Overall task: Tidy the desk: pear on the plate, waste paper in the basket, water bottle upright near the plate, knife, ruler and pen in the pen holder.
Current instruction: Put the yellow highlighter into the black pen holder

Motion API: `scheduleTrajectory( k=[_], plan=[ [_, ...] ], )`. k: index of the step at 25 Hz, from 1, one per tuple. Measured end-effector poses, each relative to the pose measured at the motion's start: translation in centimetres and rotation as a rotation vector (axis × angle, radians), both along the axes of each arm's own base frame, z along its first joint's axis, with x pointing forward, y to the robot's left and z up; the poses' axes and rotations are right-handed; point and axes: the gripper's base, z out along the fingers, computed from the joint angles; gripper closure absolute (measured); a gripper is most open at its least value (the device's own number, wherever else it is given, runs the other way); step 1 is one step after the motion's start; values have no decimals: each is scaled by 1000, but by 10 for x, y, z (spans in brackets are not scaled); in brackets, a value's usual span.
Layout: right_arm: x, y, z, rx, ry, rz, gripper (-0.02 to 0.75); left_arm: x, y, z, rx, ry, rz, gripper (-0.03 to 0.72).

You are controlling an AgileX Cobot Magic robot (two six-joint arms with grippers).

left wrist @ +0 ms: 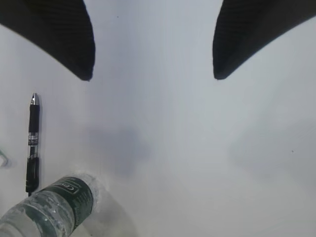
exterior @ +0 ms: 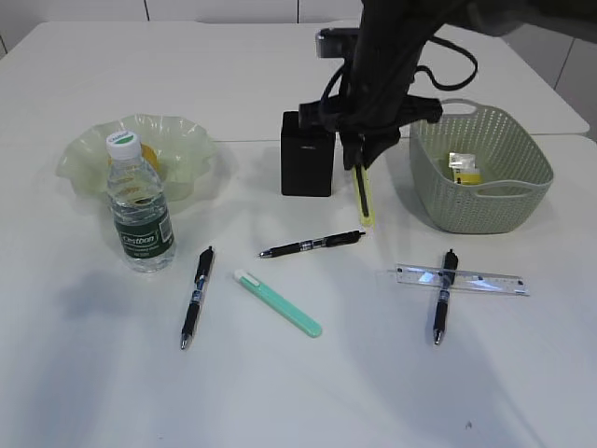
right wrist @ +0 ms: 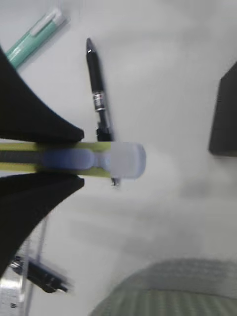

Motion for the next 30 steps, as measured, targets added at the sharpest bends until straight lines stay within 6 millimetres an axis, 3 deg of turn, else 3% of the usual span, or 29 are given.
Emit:
scheduleTrajectory(
  k=[4, 14, 30],
  plan=[
    [11, 3, 22, 27, -141, 43, 614, 0, 0, 0, 0, 6, -1, 161],
    [36, 12, 42, 92, -484, 118, 614, -1, 0, -1, -1, 14, -2, 161],
    [48, 13, 57, 63, -703, 177, 615, 0, 0, 0, 0, -1, 0, 161]
  ],
)
